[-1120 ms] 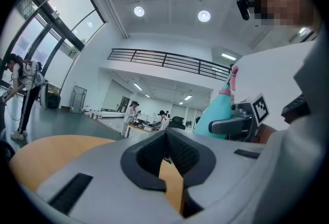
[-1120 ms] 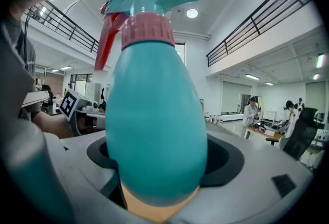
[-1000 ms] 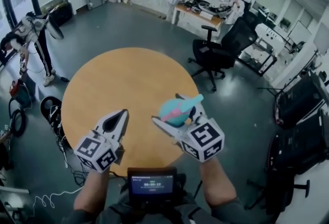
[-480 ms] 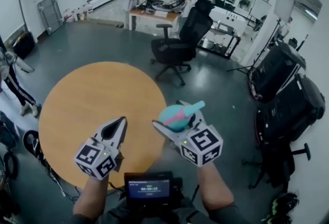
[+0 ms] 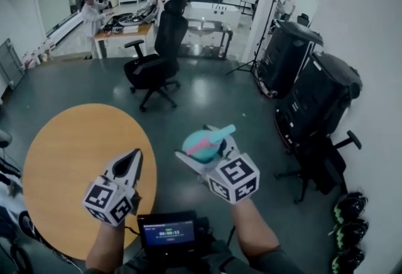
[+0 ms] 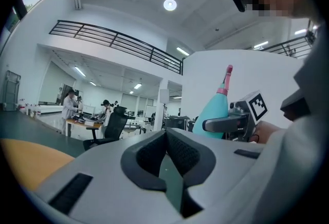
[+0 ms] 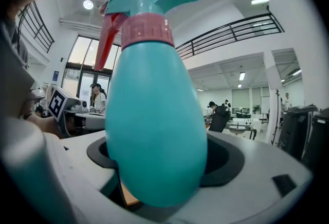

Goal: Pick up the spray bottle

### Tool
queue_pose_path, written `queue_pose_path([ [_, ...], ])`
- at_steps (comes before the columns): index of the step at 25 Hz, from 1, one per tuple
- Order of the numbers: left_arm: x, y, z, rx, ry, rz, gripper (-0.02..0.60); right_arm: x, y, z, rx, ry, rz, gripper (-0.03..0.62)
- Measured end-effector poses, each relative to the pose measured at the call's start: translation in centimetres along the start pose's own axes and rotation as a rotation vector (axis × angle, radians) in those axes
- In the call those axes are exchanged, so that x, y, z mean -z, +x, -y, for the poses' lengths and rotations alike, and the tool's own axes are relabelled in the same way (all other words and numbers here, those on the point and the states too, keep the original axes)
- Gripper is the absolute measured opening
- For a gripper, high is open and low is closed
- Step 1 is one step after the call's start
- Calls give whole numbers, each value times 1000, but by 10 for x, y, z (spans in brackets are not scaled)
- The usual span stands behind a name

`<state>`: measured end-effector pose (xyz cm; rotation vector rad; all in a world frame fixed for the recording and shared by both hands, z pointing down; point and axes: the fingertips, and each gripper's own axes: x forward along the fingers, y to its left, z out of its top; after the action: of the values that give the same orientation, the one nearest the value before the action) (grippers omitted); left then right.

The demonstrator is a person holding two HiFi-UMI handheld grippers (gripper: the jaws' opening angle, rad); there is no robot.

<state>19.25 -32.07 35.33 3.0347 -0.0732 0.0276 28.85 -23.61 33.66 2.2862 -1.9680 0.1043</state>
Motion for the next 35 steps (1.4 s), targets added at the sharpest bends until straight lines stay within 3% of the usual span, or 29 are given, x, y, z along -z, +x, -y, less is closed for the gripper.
queue_pose_path([
  [7, -8, 55, 39, 116, 69, 0, -5, 8, -46, 66, 169, 26, 11, 442],
  [17, 7, 102, 59, 224, 61, -62, -5, 31, -80, 110, 352, 50, -47, 442],
  [35, 5, 96, 23, 221, 7, -68, -5, 33, -64, 98, 394, 64, -65, 439],
])
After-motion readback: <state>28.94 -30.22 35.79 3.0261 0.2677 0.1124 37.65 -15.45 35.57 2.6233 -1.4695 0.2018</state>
